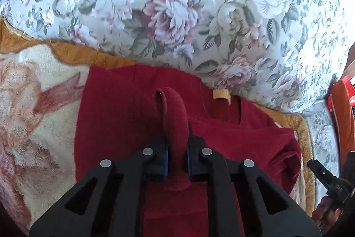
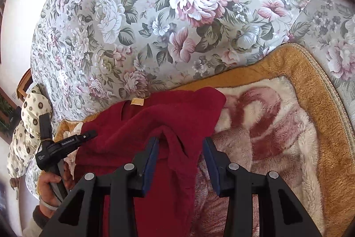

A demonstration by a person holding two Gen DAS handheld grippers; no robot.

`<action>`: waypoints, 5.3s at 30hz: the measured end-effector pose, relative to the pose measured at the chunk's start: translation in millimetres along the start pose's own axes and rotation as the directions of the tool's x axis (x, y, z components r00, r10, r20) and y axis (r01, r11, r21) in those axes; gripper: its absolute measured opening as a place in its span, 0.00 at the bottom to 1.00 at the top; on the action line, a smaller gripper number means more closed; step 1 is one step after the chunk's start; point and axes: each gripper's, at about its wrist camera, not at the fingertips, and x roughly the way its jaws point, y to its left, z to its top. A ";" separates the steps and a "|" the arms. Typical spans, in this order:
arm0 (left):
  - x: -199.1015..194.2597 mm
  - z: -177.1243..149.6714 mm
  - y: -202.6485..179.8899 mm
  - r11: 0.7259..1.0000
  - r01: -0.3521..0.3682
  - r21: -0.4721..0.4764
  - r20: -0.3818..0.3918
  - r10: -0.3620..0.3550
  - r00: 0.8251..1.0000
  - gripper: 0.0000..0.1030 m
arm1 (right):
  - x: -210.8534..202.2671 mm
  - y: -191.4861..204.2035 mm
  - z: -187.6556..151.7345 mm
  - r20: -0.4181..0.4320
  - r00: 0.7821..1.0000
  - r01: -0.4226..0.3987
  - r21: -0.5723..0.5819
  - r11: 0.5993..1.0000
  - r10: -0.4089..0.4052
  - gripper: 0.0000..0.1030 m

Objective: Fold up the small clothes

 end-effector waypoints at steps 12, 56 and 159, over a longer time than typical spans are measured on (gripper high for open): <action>-6.7 5.6 38.9 0.994 -0.067 -0.090 -0.019 0.066 0.998 0.10 | 46.1 70.3 -47.2 -0.054 0.997 0.029 -0.361 0.932 -0.051 0.38; -6.0 -9.7 40.7 0.978 -0.207 -0.016 -0.080 0.206 0.975 0.15 | 52.7 54.4 -44.7 -0.158 0.968 0.141 -0.302 0.943 -0.195 0.02; -162.2 -280.1 22.4 0.983 -0.157 0.093 -0.119 0.168 0.979 0.77 | -105.8 11.2 -267.2 -0.304 0.952 -0.029 -0.057 0.998 0.011 0.31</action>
